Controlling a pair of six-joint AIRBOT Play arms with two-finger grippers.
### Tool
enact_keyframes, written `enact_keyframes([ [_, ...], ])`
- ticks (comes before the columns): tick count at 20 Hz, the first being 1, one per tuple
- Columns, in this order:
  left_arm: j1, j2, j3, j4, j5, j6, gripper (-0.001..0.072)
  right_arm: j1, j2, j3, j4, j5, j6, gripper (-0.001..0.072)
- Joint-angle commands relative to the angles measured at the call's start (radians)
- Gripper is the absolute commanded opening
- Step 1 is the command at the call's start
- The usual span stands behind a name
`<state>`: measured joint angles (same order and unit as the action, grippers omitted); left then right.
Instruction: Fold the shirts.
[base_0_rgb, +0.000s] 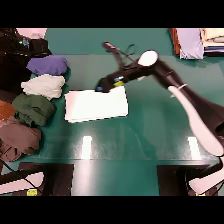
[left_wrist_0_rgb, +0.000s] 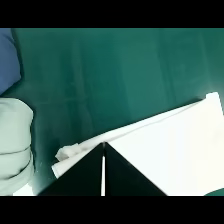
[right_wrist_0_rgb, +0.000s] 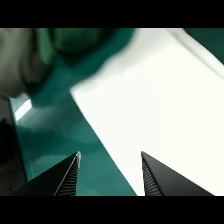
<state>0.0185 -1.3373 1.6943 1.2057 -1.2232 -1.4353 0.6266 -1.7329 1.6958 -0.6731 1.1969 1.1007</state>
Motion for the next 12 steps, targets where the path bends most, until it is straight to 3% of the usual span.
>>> enact_keyframes([
  [1,0.004,0.003,0.0,-0.001,-0.018,0.004,0.0023,-0.206,0.099,-0.207,-0.114,0.064,0.133,0.0429],
  [2,0.004,0.003,0.0,-0.004,-0.014,0.004,0.0023,-0.266,0.124,-0.282,-0.104,0.035,0.145,0.0438],
  [3,0.002,0.003,0.0,-0.006,-0.01,0.004,0.0023,-0.311,0.135,-0.338,-0.081,0.018,0.144,0.052],
  [4,0.0,0.003,0.0,-0.01,-0.003,0.004,0.0023,-0.351,0.133,-0.381,-0.053,0.015,0.144,0.066],
  [8,-0.021,0.002,0.0,-0.018,0.012,0.003,0.0024,-0.377,0.049,-0.444,0.056,0.0,0.143,0.0682],
  [12,-0.043,0.001,0.0,-0.016,0.012,0.005,0.0023,-0.285,-0.09,-0.358,0.12,0.002,0.139,0.0682],
])
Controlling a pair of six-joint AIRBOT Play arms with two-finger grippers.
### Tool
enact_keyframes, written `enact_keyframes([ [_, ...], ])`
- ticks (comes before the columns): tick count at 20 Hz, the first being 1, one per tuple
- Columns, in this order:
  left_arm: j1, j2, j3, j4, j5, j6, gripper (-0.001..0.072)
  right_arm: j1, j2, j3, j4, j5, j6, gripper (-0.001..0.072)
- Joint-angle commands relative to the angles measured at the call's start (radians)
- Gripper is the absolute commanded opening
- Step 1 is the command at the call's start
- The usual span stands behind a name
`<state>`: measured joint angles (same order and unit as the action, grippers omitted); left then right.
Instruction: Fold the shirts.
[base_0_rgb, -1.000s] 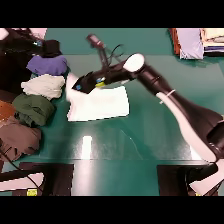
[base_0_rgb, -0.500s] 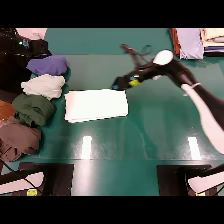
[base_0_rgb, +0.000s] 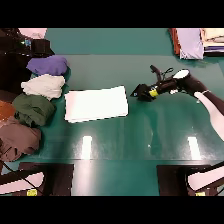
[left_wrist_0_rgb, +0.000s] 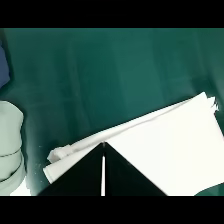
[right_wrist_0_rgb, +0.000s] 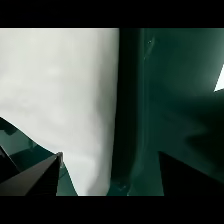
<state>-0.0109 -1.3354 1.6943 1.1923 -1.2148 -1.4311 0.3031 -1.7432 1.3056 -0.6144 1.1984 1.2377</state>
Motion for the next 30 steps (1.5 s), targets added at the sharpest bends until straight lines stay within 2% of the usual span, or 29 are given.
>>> enact_keyframes([
  [1,-0.019,-0.002,0.0,-0.003,0.003,0.0,0.0023,0.067,-0.113,0.066,0.079,0.001,0.002,0.0682],
  [5,-0.018,-0.006,0.0,-0.002,-0.01,0.003,0.0024,0.169,-0.22,0.172,0.179,0.0,0.002,0.0674],
  [6,-0.018,-0.006,0.0,-0.002,-0.017,0.004,0.0024,0.182,-0.237,0.185,0.204,0.004,0.002,0.0634],
  [7,-0.018,-0.006,0.0,-0.002,-0.024,0.015,0.0023,0.193,-0.249,0.198,0.208,0.007,0.002,0.0515],
  [9,-0.018,-0.006,0.0,-0.003,-0.029,0.018,0.0023,0.205,-0.253,0.21,0.196,0.004,-0.002,0.0125],
  [10,-0.018,-0.006,0.0,-0.003,-0.029,0.017,0.0024,0.204,-0.246,0.21,0.195,0.002,-0.002,0.0058],
  [12,-0.018,-0.006,0.0,-0.004,-0.031,0.017,0.0023,0.193,-0.221,0.21,0.192,0.001,-0.009,0.0013],
  [14,-0.018,-0.006,0.0,-0.019,-0.042,0.017,0.0023,0.158,-0.161,0.189,0.183,-0.009,-0.009,0.0013],
  [18,-0.018,-0.006,0.0,-0.049,-0.055,0.017,0.0023,-0.016,0.071,0.042,0.057,-0.042,-0.008,0.0013],
  [23,-0.018,-0.006,0.0,-0.072,-0.06,0.018,0.0023,-0.415,0.367,-0.155,-0.047,-0.046,-0.008,0.0013],
  [30,-0.018,-0.006,0.0,-0.134,-0.04,0.017,0.0024,-1.038,0.587,-0.353,-0.117,-0.133,-0.008,0.0013],
])
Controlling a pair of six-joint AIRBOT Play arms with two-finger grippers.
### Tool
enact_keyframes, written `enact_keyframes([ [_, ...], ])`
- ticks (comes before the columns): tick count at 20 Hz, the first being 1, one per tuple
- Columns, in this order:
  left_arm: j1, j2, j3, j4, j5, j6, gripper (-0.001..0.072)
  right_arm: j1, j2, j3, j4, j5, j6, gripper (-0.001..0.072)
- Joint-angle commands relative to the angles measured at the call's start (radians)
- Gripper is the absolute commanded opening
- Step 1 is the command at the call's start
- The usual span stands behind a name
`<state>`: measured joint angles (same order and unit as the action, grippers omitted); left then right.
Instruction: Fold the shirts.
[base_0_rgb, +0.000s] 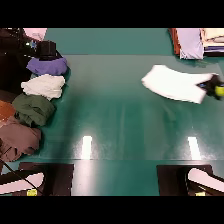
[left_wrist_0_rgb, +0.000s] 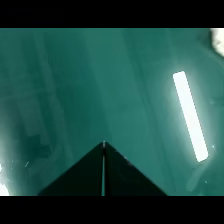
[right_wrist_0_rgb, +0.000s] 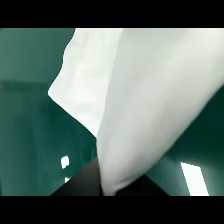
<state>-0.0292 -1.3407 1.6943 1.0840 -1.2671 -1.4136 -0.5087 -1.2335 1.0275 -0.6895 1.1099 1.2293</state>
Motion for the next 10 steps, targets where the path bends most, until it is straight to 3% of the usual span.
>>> enact_keyframes([
  [1,0.0,-0.001,0.0,-0.026,0.014,0.0,0.0023,-0.293,0.082,-0.092,-0.062,-0.048,0.001,0.0013],
  [5,0.0,-0.001,0.0,-0.026,0.022,0.0,0.0024,-0.452,0.056,-0.126,-0.14,-0.042,0.021,0.0013],
  [10,0.0,-0.001,0.0,-0.026,0.021,0.0,0.0024,-0.474,0.057,-0.16,-0.265,-0.01,0.031,0.0015],
])
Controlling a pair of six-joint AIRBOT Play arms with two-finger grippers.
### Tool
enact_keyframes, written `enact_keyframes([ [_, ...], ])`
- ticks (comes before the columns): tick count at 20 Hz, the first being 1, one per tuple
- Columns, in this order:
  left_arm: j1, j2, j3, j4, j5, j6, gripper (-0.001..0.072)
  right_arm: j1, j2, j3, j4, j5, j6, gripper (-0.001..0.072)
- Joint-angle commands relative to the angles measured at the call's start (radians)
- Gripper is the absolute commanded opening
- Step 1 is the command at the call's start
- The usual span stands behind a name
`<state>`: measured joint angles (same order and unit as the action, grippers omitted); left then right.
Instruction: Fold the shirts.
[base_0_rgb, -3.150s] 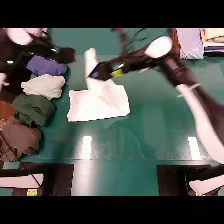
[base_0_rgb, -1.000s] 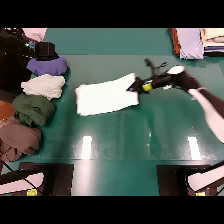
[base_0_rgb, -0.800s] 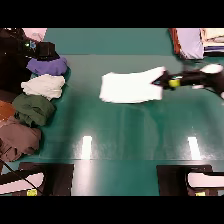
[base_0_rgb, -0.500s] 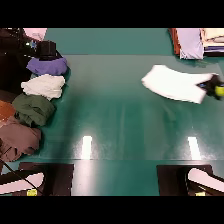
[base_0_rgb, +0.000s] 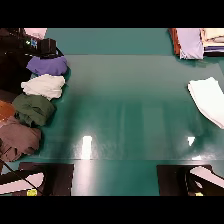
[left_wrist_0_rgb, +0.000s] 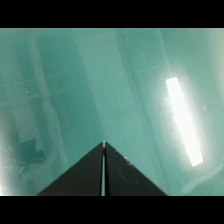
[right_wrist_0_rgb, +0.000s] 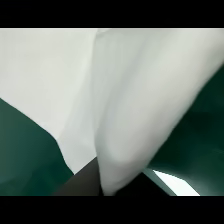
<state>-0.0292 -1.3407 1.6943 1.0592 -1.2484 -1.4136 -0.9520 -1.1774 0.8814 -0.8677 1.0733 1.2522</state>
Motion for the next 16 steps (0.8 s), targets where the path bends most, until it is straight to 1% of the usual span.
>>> enact_keyframes([
  [1,0.0,-0.001,0.0,-0.001,0.002,0.001,0.0024,-0.031,0.001,-0.002,-0.118,0.05,0.008,0.0047],
  [2,0.0,-0.001,0.0,-0.001,0.0,0.001,0.0023,-0.031,0.001,0.015,-0.164,0.084,0.007,0.0255],
  [3,0.0,-0.001,0.0,-0.001,-0.002,0.002,0.0023,-0.031,0.001,0.034,-0.235,0.111,0.008,0.0511],
  [4,0.0,-0.001,0.0,-0.001,-0.005,0.011,0.0024,-0.031,0.001,0.057,-0.309,0.142,0.008,0.0599],
  [5,0.0,-0.001,0.0,-0.001,-0.013,0.016,0.0024,-0.031,0.001,0.086,-0.376,0.172,0.021,0.0599],
  [6,0.0,-0.001,0.0,-0.001,-0.026,0.024,0.0024,-0.031,0.001,0.123,-0.443,0.201,0.055,0.0598],
  [7,0.0,-0.001,0.0,-0.001,-0.038,0.027,0.0023,-0.031,0.001,0.16,-0.465,0.226,0.081,0.059],
  [8,0.0,-0.001,0.0,-0.001,-0.046,0.027,0.0024,-0.03,0.001,0.198,-0.454,0.248,0.09,0.059],
  [10,0.0,-0.001,0.0,-0.001,-0.045,0.031,0.0024,0.004,0.001,0.25,-0.353,0.259,0.091,0.0589],
  [12,0.0,-0.001,0.0,-0.001,-0.031,0.03,0.0024,0.077,0.001,0.275,-0.219,0.277,0.091,0.0589],
  [14,0.0,0.0,0.0,-0.002,-0.034,0.023,0.0024,0.19,0.001,0.279,-0.095,0.3,0.09,0.059],
  [16,0.0,0.0,0.0,-0.005,-0.042,0.025,0.0024,0.331,0.001,0.279,-0.039,0.309,0.09,0.0589],
])
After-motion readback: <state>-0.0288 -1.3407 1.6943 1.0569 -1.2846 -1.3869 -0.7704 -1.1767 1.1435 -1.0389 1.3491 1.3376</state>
